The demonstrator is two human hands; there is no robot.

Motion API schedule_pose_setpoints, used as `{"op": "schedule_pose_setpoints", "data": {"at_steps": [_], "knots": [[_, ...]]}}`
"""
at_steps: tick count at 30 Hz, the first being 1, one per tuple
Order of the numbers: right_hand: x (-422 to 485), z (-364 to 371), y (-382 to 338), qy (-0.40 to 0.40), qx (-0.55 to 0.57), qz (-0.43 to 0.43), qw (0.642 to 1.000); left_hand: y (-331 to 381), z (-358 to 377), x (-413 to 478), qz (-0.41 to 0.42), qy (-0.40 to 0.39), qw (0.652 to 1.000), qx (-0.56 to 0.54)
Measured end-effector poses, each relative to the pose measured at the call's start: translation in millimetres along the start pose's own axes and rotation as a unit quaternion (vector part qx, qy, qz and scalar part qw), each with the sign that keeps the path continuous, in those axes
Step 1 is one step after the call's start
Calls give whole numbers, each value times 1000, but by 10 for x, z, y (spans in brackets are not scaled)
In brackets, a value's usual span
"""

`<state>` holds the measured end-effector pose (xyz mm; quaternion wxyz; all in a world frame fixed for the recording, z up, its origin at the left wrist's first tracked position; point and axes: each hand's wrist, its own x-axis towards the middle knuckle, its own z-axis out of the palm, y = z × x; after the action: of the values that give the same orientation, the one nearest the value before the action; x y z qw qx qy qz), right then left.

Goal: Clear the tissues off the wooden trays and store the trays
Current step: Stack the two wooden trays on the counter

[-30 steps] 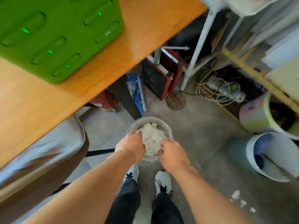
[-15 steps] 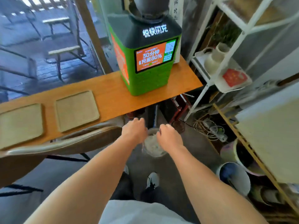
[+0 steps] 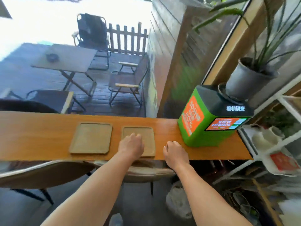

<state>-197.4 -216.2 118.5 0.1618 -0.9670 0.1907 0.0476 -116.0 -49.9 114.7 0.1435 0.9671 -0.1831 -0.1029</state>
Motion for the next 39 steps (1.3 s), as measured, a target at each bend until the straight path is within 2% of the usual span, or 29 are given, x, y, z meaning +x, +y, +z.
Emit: {"op": "schedule_pose_setpoints", "data": {"at_steps": [3,10,16,24,33,39], "knots": [[128,132,-456,-16,13,-13,1000,-449,-128,30,-53,-13,998,-22],[503,349,-888,-61,-5,-20,998,-930,-107,167,-77,-14,997,-23],[943,540,-877,-96,-7,-14,995,-1052,10,463,-75,-41,996,5],[1514,890,-654,-112,18,-4,994,-1048,252,957,-122,-70,990,-4],[1662,1215,-377,-152,-14,32,988,-1075,707,1099,-117,-159,980,1],[1697,1358,-410,-172,-12,39,984,-1127,886,1112,-132,-168,977,-6]]}}
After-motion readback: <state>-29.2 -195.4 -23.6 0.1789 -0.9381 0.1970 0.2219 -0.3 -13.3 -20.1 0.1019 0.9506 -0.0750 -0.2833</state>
